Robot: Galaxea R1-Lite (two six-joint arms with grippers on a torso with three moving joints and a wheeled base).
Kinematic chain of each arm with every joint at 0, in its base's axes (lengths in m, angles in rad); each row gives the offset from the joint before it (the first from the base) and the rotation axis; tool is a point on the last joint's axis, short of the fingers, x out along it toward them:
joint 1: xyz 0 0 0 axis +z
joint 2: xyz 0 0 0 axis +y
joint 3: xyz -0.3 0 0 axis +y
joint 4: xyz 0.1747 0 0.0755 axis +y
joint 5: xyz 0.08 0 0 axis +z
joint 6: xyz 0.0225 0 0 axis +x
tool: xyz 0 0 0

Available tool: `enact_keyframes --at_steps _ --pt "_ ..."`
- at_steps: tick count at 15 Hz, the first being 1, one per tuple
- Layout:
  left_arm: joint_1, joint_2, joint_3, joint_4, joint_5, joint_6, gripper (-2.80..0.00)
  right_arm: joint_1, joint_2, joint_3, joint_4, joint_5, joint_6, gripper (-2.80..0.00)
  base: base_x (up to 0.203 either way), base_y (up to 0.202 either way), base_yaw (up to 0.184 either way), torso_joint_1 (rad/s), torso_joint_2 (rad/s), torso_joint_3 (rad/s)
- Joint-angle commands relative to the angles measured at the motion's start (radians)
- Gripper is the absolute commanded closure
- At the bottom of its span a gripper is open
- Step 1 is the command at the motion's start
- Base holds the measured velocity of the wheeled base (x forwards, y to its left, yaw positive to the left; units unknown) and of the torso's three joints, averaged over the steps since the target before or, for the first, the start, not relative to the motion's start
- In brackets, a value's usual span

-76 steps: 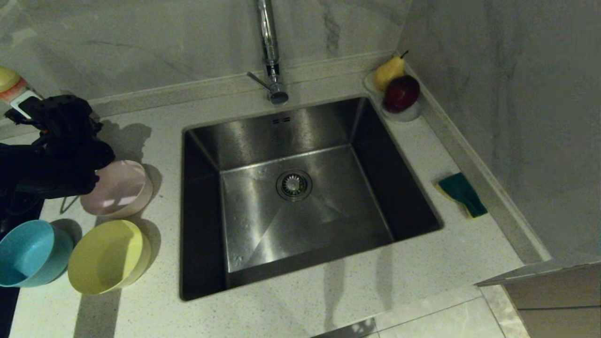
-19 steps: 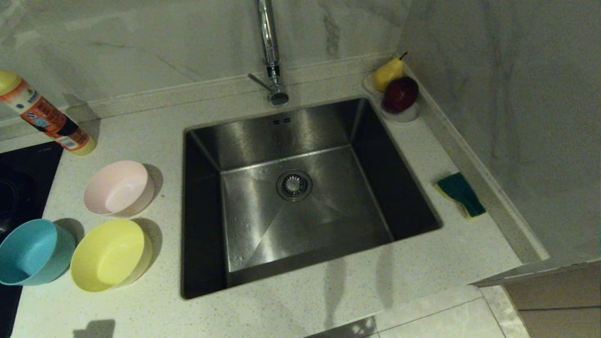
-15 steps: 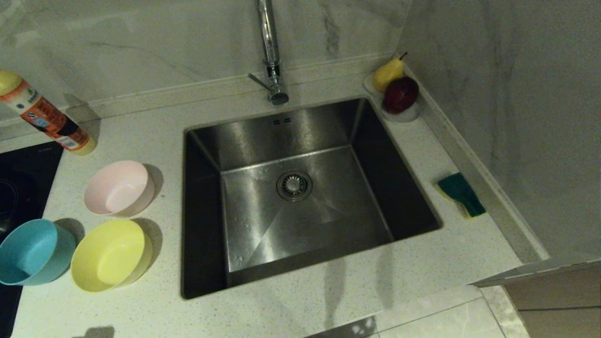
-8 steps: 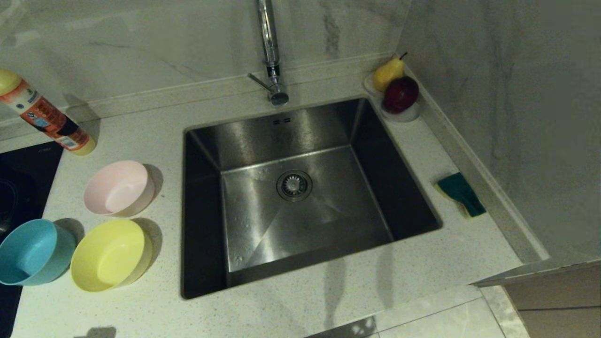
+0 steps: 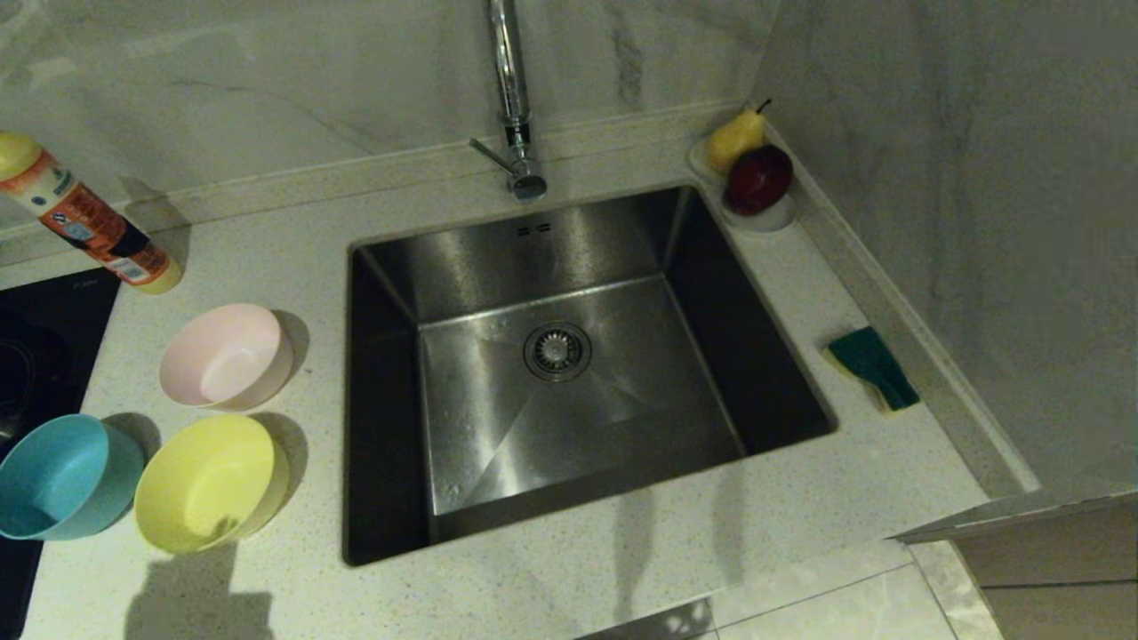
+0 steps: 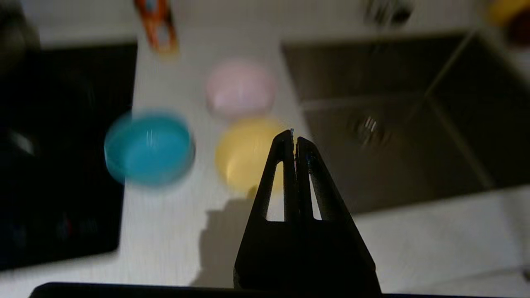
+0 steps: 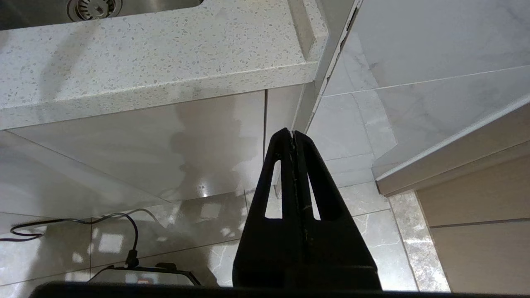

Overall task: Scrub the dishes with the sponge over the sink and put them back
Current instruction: Turn on the faucet

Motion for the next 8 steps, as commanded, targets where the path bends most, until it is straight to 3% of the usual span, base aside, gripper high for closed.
enact_keyframes --at_steps 1,5,8 --pt "-0.004 0.261 -0.174 -0.001 -0.008 0.0 0.0 0.0 0.0 0.0 0.0 0.0 0.0 0.0 0.0 0.0 0.0 0.0 0.0 0.0" --pt "-0.006 0.663 -0.478 -0.004 -0.057 -0.025 0.0 0.0 0.0 0.0 0.0 0.0 0.0 0.0 0.0 0.0 0.0 0.0 0.0 0.0" --pt "-0.007 0.976 -0.7 -0.008 -0.083 -0.106 0.0 0.0 0.0 0.0 0.0 0.0 0.0 0.0 0.0 0.0 0.0 0.0 0.0 0.0"
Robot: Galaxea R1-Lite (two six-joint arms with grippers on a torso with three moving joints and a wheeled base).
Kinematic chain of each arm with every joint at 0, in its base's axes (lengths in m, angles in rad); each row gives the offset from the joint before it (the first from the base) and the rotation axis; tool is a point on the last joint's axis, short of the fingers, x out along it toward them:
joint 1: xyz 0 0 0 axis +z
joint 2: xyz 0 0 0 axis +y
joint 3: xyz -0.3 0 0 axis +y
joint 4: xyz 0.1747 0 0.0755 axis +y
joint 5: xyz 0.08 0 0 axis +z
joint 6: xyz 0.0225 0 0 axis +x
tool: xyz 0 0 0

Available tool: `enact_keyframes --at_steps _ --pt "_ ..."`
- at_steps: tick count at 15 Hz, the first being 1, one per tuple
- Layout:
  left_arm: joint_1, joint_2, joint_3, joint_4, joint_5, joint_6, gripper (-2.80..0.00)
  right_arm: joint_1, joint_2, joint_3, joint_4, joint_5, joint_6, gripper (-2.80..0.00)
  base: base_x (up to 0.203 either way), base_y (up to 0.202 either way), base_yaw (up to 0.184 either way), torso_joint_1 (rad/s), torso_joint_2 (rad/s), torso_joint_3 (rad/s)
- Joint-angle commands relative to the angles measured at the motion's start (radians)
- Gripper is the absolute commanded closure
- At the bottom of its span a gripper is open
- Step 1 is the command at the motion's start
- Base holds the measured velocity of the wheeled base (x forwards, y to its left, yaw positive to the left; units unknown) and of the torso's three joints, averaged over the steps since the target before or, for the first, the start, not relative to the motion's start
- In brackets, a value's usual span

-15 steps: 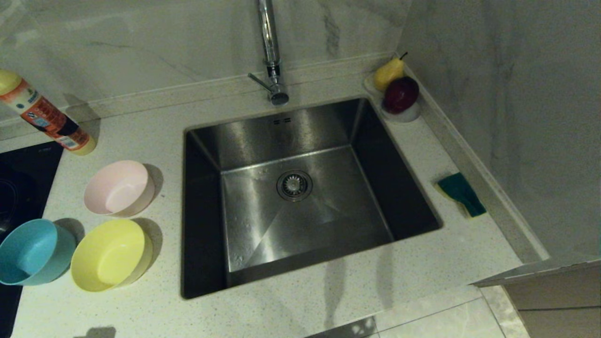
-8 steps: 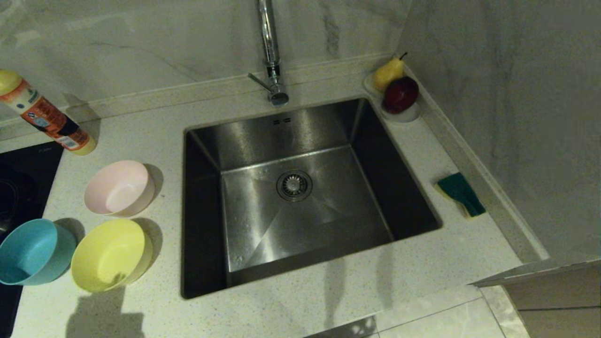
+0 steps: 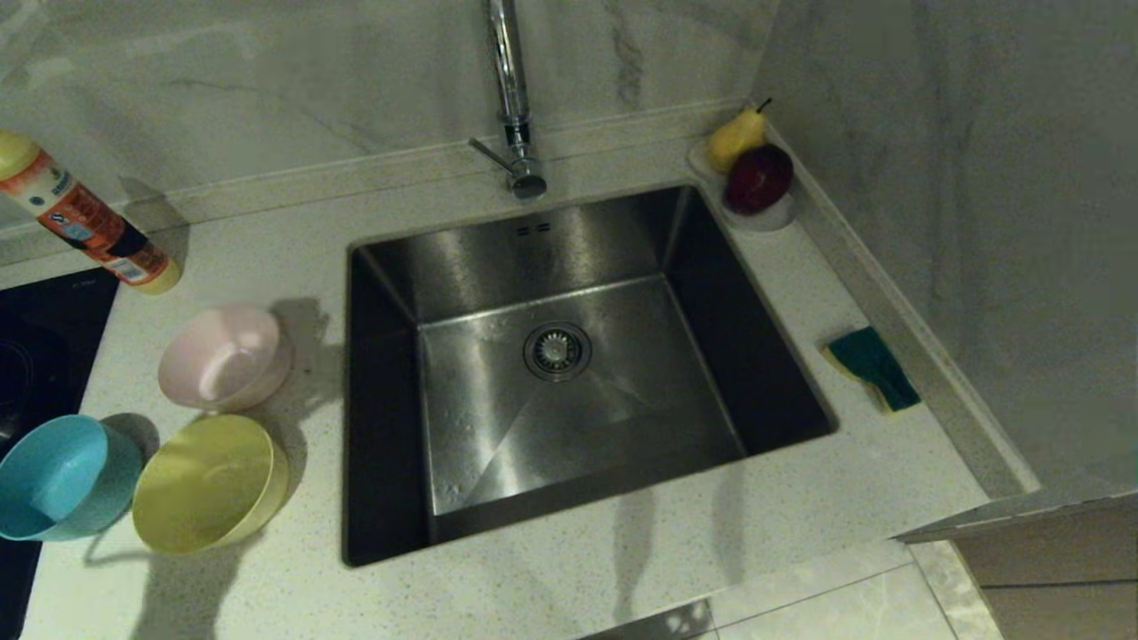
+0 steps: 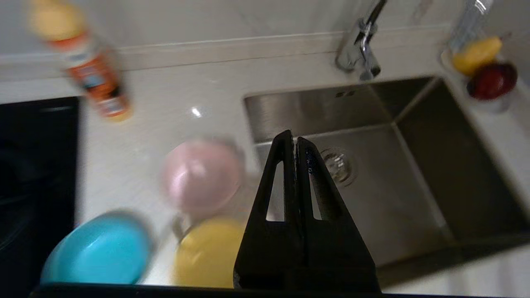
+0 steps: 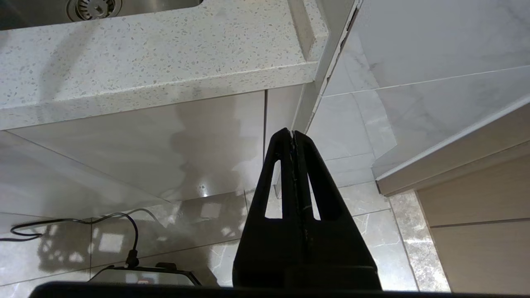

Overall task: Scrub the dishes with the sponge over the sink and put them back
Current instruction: Turn on the faucet

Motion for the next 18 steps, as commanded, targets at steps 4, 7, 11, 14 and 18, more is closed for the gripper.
enact_keyframes --at_steps 4,7,11,14,18 --pt "-0.012 0.598 -0.433 -0.003 -0.022 -0.191 0.0 0.0 0.0 0.0 0.0 0.001 0.0 0.0 0.0 0.0 0.0 0.0 0.0 0.0" --pt "-0.021 0.789 -0.627 -0.005 -0.038 -0.412 0.0 0.0 0.0 0.0 0.0 0.001 0.0 0.0 0.0 0.0 0.0 0.0 0.0 0.0" --pt "-0.04 0.98 -0.802 -0.063 -0.054 -0.559 0.0 0.0 0.0 0.0 0.0 0.001 0.0 0.0 0.0 0.0 0.0 0.0 0.0 0.0" --pt "-0.071 1.055 -0.845 -0.144 -0.121 -0.591 0.0 0.0 0.0 0.0 0.0 0.001 0.0 0.0 0.0 0.0 0.0 0.0 0.0 0.0" --pt "-0.101 1.144 -0.846 -0.311 -0.12 -0.592 0.0 0.0 0.0 0.0 0.0 0.001 0.0 0.0 0.0 0.0 0.0 0.0 0.0 0.0"
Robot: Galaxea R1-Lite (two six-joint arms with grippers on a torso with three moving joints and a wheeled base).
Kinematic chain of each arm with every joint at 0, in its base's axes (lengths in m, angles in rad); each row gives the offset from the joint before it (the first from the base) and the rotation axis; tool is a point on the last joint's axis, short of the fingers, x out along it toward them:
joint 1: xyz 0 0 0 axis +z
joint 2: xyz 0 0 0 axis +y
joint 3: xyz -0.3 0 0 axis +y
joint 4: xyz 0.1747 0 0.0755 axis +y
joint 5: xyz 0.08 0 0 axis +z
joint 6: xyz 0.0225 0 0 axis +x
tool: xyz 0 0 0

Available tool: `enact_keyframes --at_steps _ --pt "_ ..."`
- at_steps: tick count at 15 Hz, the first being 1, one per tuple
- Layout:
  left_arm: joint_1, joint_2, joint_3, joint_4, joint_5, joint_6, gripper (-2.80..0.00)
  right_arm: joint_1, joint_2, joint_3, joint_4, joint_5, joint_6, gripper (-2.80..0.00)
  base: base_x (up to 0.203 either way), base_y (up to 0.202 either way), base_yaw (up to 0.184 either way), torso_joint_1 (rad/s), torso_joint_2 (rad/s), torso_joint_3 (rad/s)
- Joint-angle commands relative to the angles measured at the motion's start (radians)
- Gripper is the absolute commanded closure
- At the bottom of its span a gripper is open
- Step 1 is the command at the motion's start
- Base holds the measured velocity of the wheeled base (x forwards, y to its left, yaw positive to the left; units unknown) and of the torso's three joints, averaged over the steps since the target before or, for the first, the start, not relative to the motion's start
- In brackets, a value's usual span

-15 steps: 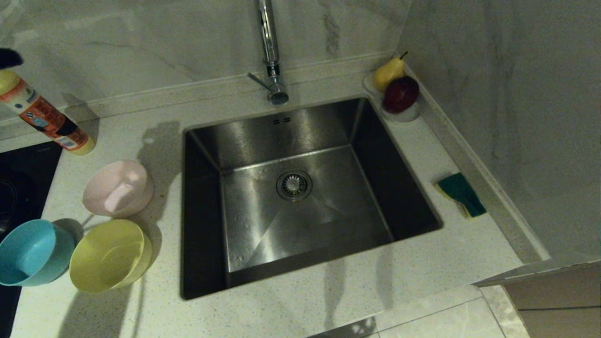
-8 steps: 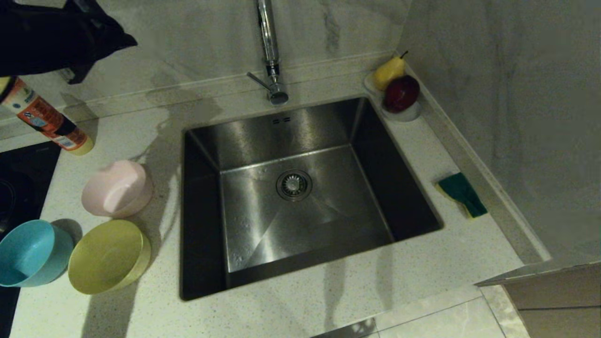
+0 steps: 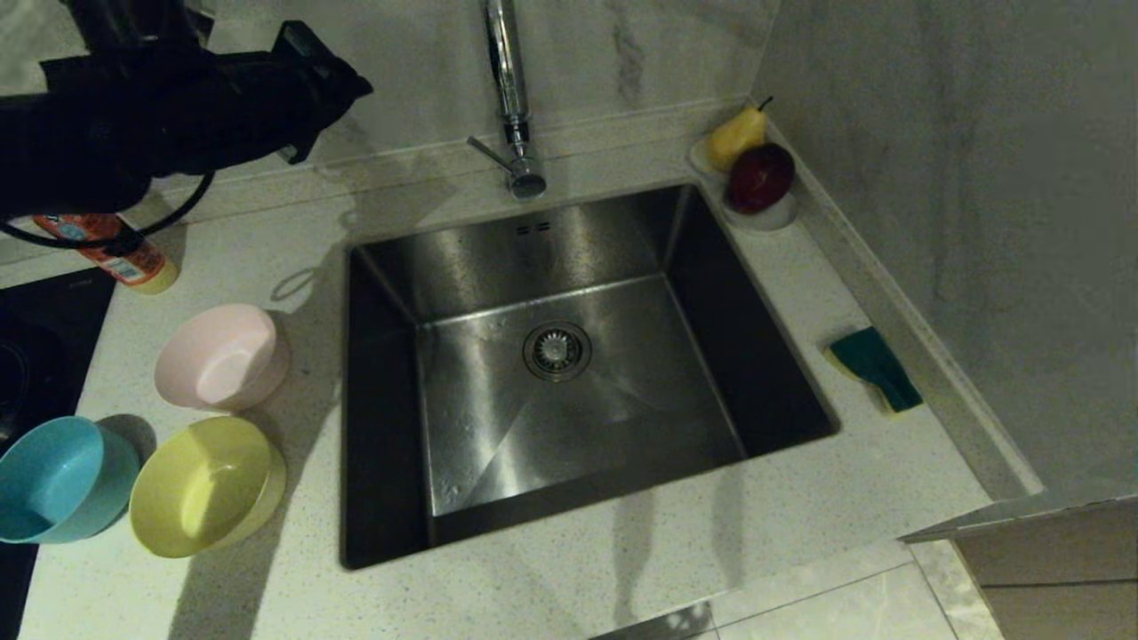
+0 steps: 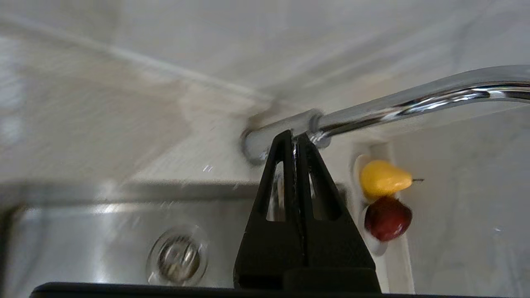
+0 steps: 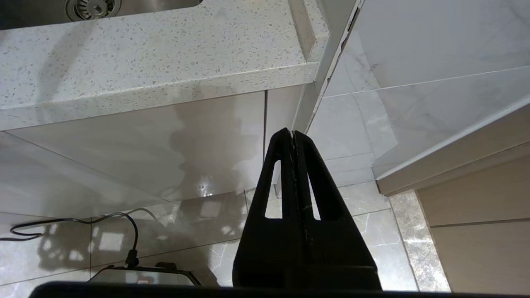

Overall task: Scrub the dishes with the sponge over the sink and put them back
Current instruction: Turn on the faucet

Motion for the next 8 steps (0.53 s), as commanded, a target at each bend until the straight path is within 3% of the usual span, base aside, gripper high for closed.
enact_keyframes --at_steps 1,8 --pt "-0.015 0.08 -0.002 -0.091 0.003 -0.003 0.0 0.0 0.0 0.0 0.0 0.0 0.0 0.0 0.0 0.0 0.0 0.0 0.0 0.0" --pt "-0.054 0.141 -0.003 -0.243 0.002 -0.028 0.0 0.0 0.0 0.0 0.0 0.0 0.0 0.0 0.0 0.0 0.0 0.0 0.0 0.0"
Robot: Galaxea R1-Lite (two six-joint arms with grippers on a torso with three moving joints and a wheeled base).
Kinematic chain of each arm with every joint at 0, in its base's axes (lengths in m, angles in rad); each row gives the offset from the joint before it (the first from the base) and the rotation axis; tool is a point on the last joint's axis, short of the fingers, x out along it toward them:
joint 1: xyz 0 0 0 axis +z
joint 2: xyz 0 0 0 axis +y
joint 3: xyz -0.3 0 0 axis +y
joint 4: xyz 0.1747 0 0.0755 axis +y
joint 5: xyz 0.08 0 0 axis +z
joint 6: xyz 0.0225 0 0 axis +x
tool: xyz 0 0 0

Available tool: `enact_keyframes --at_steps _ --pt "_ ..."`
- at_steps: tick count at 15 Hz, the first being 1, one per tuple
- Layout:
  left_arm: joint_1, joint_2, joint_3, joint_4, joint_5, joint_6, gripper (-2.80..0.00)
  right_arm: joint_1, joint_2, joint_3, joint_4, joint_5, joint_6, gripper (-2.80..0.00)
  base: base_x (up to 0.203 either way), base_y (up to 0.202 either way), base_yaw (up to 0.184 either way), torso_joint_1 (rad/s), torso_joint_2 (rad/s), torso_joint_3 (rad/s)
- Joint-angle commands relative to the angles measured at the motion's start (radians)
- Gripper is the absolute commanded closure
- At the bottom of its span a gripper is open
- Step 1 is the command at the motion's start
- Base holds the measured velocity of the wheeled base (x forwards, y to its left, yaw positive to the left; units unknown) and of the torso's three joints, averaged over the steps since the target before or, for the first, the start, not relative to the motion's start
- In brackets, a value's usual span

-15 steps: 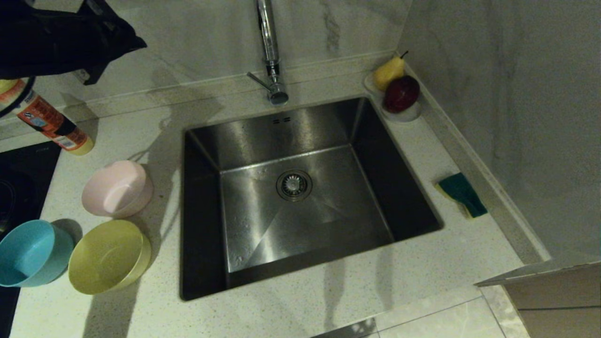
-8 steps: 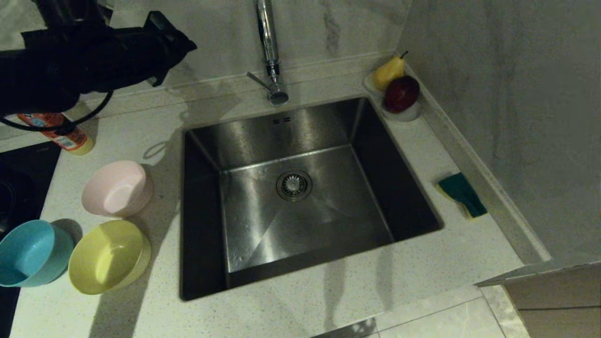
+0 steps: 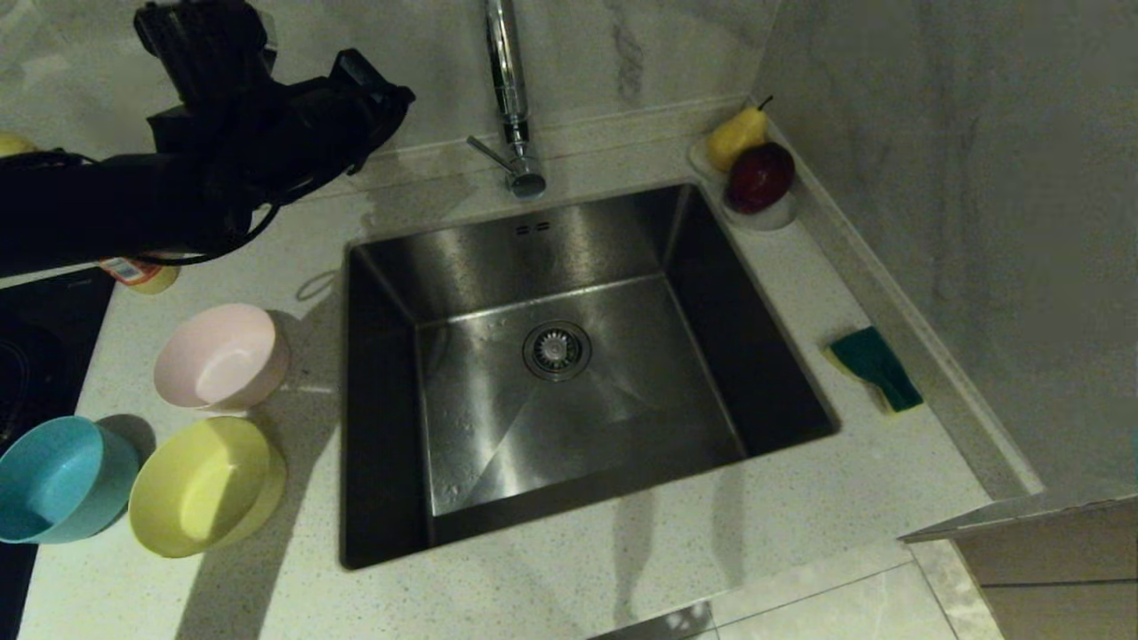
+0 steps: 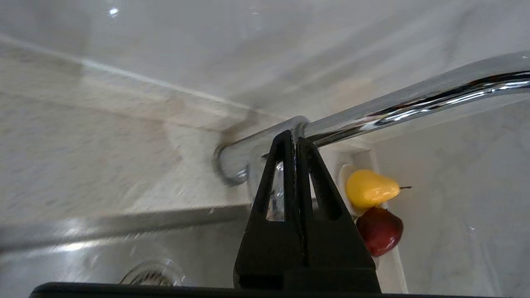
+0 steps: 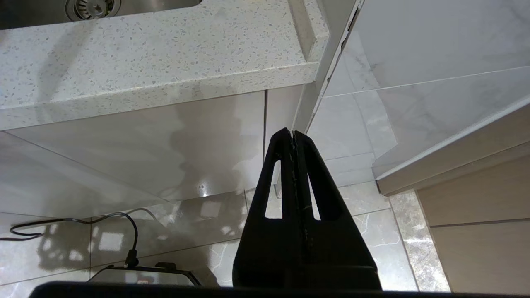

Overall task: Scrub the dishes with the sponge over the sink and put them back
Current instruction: Turn on the faucet

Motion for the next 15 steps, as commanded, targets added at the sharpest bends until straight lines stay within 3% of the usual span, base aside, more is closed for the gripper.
enact_keyframes --at_steps 1,15 --pt "-0.014 0.036 0.0 -0.045 0.0 -0.003 0.0 0.0 0.0 0.0 0.0 0.0 0.0 0.0 0.0 0.0 0.0 0.0 0.0 0.0" --pt "-0.056 0.109 -0.003 -0.147 -0.015 0.049 0.0 0.0 0.0 0.0 0.0 0.0 0.0 0.0 0.0 0.0 0.0 0.0 0.0 0.0"
